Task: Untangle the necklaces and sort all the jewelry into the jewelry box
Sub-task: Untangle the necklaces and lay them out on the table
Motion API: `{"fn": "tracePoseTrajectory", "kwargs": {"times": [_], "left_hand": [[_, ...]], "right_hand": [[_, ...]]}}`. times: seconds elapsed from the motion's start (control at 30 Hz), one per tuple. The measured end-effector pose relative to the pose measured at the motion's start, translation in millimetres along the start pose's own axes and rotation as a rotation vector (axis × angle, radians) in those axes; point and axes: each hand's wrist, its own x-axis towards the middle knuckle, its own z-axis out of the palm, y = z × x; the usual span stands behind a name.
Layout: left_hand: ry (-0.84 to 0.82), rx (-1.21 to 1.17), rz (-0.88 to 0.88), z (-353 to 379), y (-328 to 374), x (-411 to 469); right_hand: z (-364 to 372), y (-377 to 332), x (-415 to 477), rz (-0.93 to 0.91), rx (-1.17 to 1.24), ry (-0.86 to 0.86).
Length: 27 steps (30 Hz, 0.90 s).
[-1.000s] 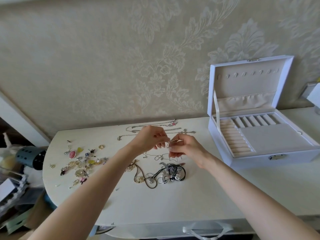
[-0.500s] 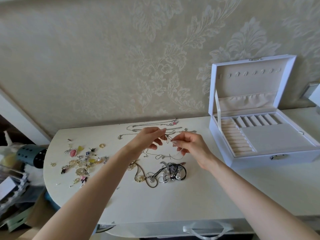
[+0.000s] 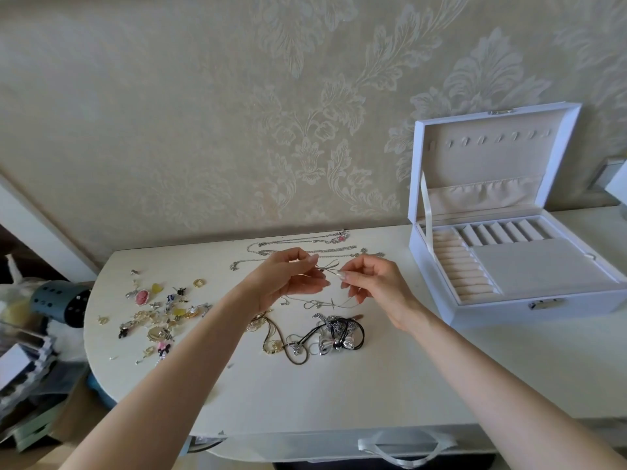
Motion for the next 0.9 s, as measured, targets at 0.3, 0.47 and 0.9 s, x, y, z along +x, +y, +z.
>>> {"fn": "tracePoseTrajectory", "kwargs": {"times": [0.3,0.47,0.9], "left_hand": [[0.447,-0.108,0.069,-30,-11,17],[0.493,-0.225,0.016,-49,-21,19],[0.865,0.479,-0.146,-91,-51,38]], "right_hand": [[-7,5,9,0.107,-0.251,0.032],[-11,13,12,0.122,-0.35,0.073],[-24,28,33,-0.056,-0.901,0.219]]}}
